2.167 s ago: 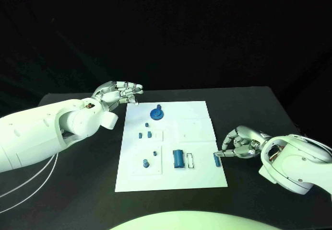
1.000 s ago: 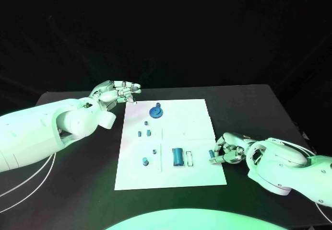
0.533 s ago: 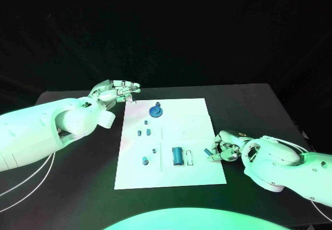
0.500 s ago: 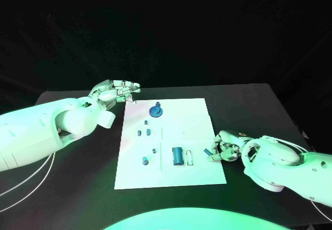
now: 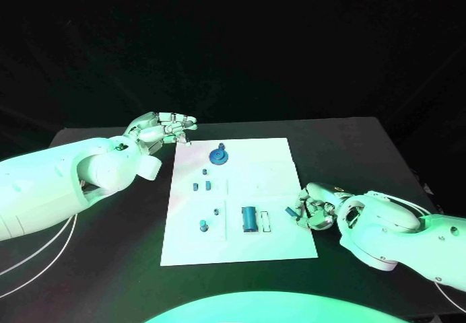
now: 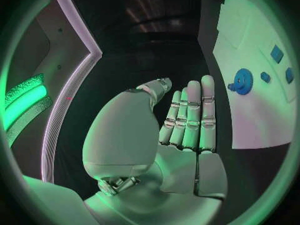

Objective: Assemble the parts on the task board

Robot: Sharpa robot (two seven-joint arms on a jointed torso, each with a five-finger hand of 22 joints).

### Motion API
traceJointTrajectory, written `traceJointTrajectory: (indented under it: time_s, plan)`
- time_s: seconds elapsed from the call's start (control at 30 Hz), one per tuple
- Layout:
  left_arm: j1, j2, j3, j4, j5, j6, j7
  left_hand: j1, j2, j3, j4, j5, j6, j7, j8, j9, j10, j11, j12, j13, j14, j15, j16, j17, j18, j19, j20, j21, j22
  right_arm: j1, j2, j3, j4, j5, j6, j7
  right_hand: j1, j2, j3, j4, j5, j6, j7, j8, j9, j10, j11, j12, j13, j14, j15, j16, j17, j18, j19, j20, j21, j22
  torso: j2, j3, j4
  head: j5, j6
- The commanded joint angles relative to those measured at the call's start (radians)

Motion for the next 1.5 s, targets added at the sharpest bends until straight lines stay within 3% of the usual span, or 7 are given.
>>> traceJointTrajectory:
  time_s: [0.03, 0.23, 0.47, 1.07, 1.2, 1.5]
  plan:
    - [0.001, 0.000, 0.001, 0.003, 0.005, 0.012, 0.004, -0.001, 0.009, -0.002, 0.005, 0.001, -0.007, 0.009, 0.006, 0.001, -0.006, 0.003, 0.005, -0.001, -0.005, 0.001, -0.001, -0.001, 0.014, 0.000, 0.004, -0.006, -0.001, -0.005, -0.004, -0.007, 0.013, 0.099, -0.017, -0.027, -0.072, -0.007, 0.264, -0.253, 0.005, -0.010, -0.003, 0.010, -0.003, 0.007, 0.003, 0.004, 0.059, 0.086, -0.002, 0.003, 0.181, -0.009, 0.073, -0.002, 0.008, 0.235, 0.000, -0.0004, 0.0002, 0.001, -0.002]
    - [0.001, 0.001, 0.001, 0.003, 0.005, 0.011, 0.004, -0.001, 0.010, -0.002, 0.007, 0.001, -0.008, 0.009, 0.006, 0.001, -0.007, 0.003, 0.007, -0.001, -0.006, 0.001, 0.000, -0.001, 0.014, 0.001, 0.004, -0.008, -0.002, 0.012, -0.009, -0.007, 0.054, 0.193, -0.058, -0.010, -0.104, -0.005, 0.284, -0.272, 0.011, -0.013, -0.002, 0.013, 0.003, 0.009, 0.002, 0.006, 0.061, 0.087, -0.001, 0.004, 0.182, -0.010, 0.074, -0.003, 0.013, 0.237, 0.000, -0.0011, -0.0001, 0.000, -0.001]
    - [0.001, 0.002, 0.001, 0.003, 0.005, 0.011, 0.003, -0.001, 0.010, -0.002, 0.007, 0.001, -0.008, 0.009, 0.006, 0.001, -0.007, 0.003, 0.007, -0.001, -0.006, 0.001, 0.000, -0.001, 0.014, 0.001, 0.004, -0.008, -0.002, 0.020, 0.004, -0.006, 0.072, 0.273, -0.073, 0.004, -0.148, -0.005, 0.293, -0.285, 0.010, -0.015, -0.003, 0.012, 0.008, 0.012, 0.002, 0.013, 0.066, 0.088, -0.001, 0.005, 0.186, -0.011, 0.076, -0.002, 0.018, 0.238, 0.000, -0.0005, -0.0007, 0.001, -0.003]
    - [0.001, 0.004, 0.001, 0.003, 0.005, 0.014, 0.003, 0.000, 0.011, -0.001, 0.008, 0.001, -0.008, 0.009, 0.007, 0.001, -0.008, 0.003, 0.008, -0.002, -0.006, 0.001, 0.000, -0.001, 0.014, 0.001, 0.004, -0.009, -0.003, 0.007, 0.090, -0.007, 0.044, 0.360, -0.076, 0.013, -0.256, -0.007, 0.275, -0.272, 0.015, -0.008, -0.002, -0.003, 0.002, 0.013, 0.003, 0.018, 0.072, 0.088, 0.000, 0.005, 0.186, -0.009, 0.074, -0.001, 0.011, 0.236, 0.001, 0.0003, 0.0007, 0.003, -0.009]
    - [0.001, 0.004, 0.001, 0.002, 0.005, 0.014, 0.003, 0.000, 0.011, -0.001, 0.008, 0.001, -0.008, 0.009, 0.007, 0.001, -0.008, 0.003, 0.008, -0.002, -0.006, 0.001, 0.000, -0.001, 0.014, 0.001, 0.004, -0.009, -0.003, 0.005, 0.101, -0.006, 0.037, 0.363, -0.073, 0.013, -0.285, -0.007, 0.259, -0.267, 0.049, -0.003, -0.002, -0.007, 0.000, 0.014, 0.003, 0.020, 0.074, 0.088, 0.000, 0.005, 0.187, -0.010, 0.074, -0.001, 0.012, 0.236, 0.000, 0.0001, 0.0000, 0.004, -0.010]
    - [0.001, 0.004, 0.001, 0.003, 0.006, 0.016, 0.001, -0.001, 0.012, -0.001, 0.010, 0.001, -0.008, 0.009, 0.008, 0.001, -0.009, 0.003, 0.009, -0.002, -0.006, 0.001, 0.000, -0.001, 0.014, 0.002, 0.004, -0.010, -0.004, 0.004, 0.113, -0.006, 0.022, 0.359, -0.057, 0.010, -0.326, 0.002, 0.239, -0.248, 0.053, 0.001, 0.000, -0.015, -0.004, 0.014, 0.005, 0.022, 0.076, 0.088, 0.002, 0.006, 0.187, -0.010, 0.074, 0.000, 0.012, 0.236, 0.000, -0.0004, 0.0000, 0.008, -0.012]
